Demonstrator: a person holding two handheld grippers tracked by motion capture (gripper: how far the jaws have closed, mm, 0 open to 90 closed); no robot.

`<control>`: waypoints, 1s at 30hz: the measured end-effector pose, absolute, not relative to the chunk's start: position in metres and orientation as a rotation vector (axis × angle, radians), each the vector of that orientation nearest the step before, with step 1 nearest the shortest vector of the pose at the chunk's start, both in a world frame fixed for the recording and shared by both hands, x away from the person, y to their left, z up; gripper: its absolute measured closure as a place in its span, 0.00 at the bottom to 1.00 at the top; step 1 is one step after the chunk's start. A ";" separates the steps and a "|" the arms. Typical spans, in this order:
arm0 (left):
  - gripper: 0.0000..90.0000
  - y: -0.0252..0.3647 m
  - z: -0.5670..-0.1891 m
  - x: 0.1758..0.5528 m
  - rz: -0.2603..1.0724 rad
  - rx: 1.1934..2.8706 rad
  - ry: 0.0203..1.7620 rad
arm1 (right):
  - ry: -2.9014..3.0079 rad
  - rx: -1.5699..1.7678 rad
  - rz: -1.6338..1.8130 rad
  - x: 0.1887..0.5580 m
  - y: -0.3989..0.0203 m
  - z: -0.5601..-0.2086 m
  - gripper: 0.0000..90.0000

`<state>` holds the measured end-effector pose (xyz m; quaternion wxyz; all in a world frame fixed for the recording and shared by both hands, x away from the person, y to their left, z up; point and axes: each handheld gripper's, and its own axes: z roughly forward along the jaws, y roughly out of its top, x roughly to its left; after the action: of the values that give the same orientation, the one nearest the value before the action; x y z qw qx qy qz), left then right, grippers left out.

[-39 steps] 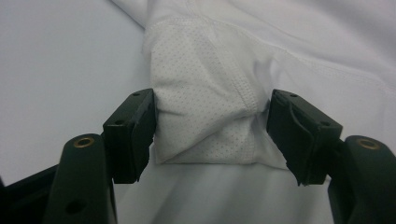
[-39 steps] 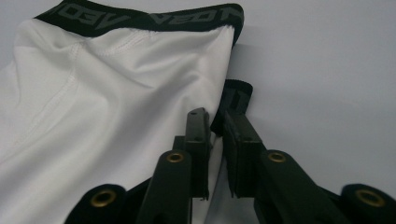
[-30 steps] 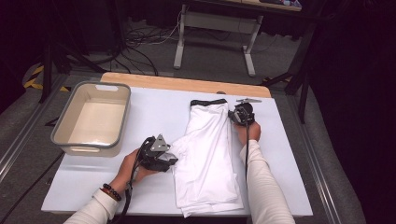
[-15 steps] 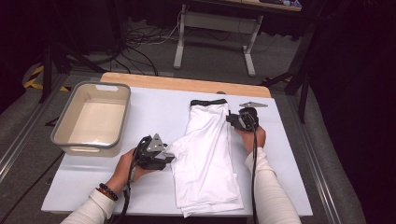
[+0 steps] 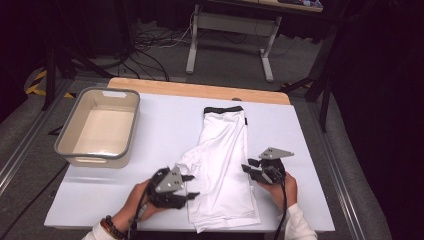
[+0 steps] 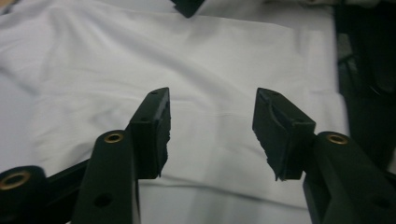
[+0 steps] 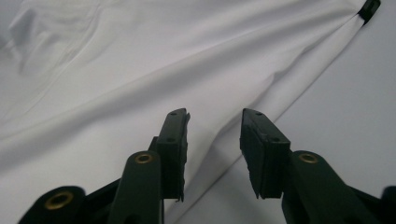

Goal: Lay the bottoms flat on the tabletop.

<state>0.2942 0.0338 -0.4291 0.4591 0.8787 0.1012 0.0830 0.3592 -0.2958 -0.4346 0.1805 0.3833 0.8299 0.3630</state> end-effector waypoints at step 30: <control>0.94 0.003 -0.459 0.276 0.098 2.365 0.059 | 2.150 1.349 0.993 0.461 -0.314 -0.449 0.63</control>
<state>0.2762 0.0029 -0.4595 0.3772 0.9251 0.0230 0.0385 0.4609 -0.3145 -0.4485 0.2067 0.4843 0.7717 0.3565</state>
